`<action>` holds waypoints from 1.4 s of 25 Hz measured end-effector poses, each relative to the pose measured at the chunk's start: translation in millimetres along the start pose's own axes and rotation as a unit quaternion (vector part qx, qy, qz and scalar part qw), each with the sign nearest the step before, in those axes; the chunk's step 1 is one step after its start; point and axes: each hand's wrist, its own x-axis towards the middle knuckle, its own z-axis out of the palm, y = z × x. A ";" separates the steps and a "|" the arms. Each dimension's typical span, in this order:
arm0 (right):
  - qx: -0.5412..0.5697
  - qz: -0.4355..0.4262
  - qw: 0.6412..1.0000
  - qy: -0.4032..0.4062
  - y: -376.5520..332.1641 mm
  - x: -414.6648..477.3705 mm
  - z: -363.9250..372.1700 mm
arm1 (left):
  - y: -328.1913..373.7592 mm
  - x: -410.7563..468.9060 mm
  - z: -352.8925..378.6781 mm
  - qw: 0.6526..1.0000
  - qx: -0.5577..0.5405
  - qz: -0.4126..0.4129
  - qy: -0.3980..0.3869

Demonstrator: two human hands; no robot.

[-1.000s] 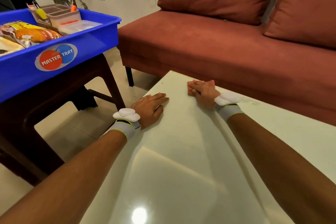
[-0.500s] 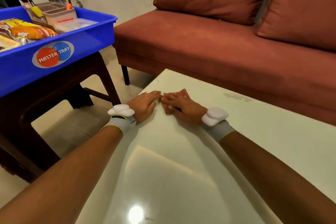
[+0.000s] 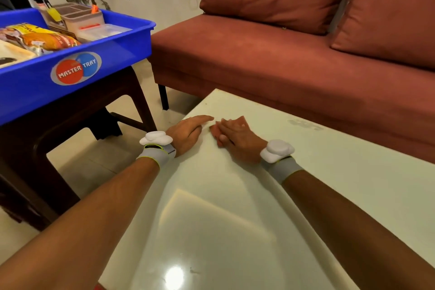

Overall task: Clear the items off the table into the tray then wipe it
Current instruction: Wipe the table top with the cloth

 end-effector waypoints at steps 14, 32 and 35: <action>0.000 -0.093 0.996 0.007 -52.0 -30.3 7.2 | 14.9 -52.0 -13.1 0.998 0.040 -0.020 0.032; 0.054 0.019 0.995 0.085 -28.1 -151.0 -8.9 | 27.9 -82.3 -13.3 0.998 0.029 0.038 -0.035; 0.075 0.094 0.985 0.120 -47.3 -93.3 -6.7 | 26.1 -76.0 -13.1 0.998 0.040 0.045 -0.030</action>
